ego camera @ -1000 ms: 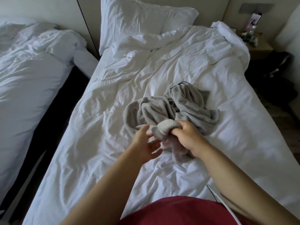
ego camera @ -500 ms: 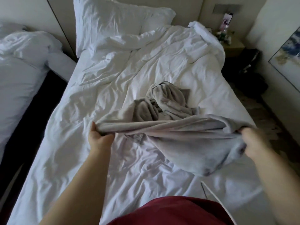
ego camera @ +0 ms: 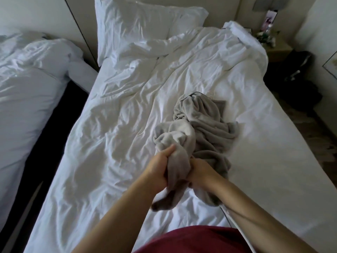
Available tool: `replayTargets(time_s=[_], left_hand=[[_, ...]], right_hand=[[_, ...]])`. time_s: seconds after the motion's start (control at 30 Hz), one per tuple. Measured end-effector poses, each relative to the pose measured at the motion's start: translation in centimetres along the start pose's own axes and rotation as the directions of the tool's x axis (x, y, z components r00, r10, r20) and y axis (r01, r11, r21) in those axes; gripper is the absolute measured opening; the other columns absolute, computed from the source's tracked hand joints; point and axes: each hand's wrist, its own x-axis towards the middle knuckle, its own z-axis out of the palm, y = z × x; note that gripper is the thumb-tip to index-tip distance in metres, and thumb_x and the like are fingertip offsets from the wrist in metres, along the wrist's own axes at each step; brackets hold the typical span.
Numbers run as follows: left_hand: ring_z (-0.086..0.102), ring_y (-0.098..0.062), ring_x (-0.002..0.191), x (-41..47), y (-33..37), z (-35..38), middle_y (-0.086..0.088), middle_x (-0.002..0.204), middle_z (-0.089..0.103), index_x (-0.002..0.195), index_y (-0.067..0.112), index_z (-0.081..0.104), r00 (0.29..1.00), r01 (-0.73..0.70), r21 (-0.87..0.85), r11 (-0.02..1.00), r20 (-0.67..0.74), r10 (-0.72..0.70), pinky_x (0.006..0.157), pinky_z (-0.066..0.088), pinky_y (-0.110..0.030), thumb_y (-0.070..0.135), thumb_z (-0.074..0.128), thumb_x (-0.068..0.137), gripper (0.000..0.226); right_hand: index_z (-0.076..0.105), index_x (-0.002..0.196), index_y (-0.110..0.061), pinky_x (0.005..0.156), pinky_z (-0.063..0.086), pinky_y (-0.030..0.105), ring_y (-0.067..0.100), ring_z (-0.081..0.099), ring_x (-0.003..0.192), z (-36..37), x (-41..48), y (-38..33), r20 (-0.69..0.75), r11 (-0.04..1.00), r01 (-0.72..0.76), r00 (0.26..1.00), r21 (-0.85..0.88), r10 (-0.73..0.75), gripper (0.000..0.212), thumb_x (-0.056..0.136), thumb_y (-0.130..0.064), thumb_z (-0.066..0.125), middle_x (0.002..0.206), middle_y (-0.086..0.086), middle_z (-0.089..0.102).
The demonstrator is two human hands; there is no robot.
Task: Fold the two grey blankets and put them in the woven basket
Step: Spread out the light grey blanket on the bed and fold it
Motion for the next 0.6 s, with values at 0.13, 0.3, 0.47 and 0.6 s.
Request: replayTargets(time_s=[0.13,0.3,0.47,0.6], left_hand=[[0.053,-0.020,0.124,1.6,2.5,-5.3,0.000,0.134,0.053,0.141,0.033,0.035,0.937,-0.321,-0.394,0.861,-0.266,0.227,0.081,0.051,-0.028,0.041,0.032,0.102,0.040],[0.052,-0.019,0.111,4.4,4.7,-11.5,-0.003,0.128,0.051,0.129,0.037,0.051,0.934,-0.321,-0.429,0.844,-0.292,0.206,0.097,0.036,-0.042,0.036,0.035,0.101,0.032],[0.050,-0.018,0.081,8.0,-2.2,-11.5,-0.006,0.103,0.049,0.111,0.021,0.053,0.936,0.261,0.246,0.933,-0.302,-0.182,0.078,0.043,-0.036,0.029,0.062,0.088,0.026],[0.047,-0.019,0.073,10.5,-6.1,-11.9,-0.008,0.087,0.045,0.090,0.012,0.052,0.857,0.458,0.163,0.874,-0.340,-0.386,0.067,0.046,-0.033,0.040,0.067,0.081,0.034]], right_hand=[[0.054,0.054,-0.017,0.053,0.037,0.023,0.007,0.047,0.051,-1.0,-1.4,2.2,0.115,0.961,-0.110,0.990,0.253,0.083,0.012,0.050,-0.016,0.065,0.051,-0.008,0.048],[0.049,0.049,-0.016,0.046,0.027,0.022,0.000,0.035,0.041,-2.1,-3.6,4.9,0.047,0.962,-0.188,0.982,0.199,0.182,0.010,0.049,-0.013,0.058,0.041,-0.013,0.037],[0.058,0.072,0.007,0.050,0.030,0.023,0.008,0.040,0.047,-2.9,-3.5,4.2,-0.055,0.918,-0.179,0.976,0.353,0.212,0.027,0.050,-0.009,0.056,0.048,-0.007,0.043],[0.060,0.065,-0.002,0.049,0.035,0.017,0.006,0.045,0.047,-3.5,-3.9,3.5,0.115,0.919,-0.261,0.965,0.296,0.237,0.019,0.048,-0.005,0.054,0.049,-0.006,0.045]])
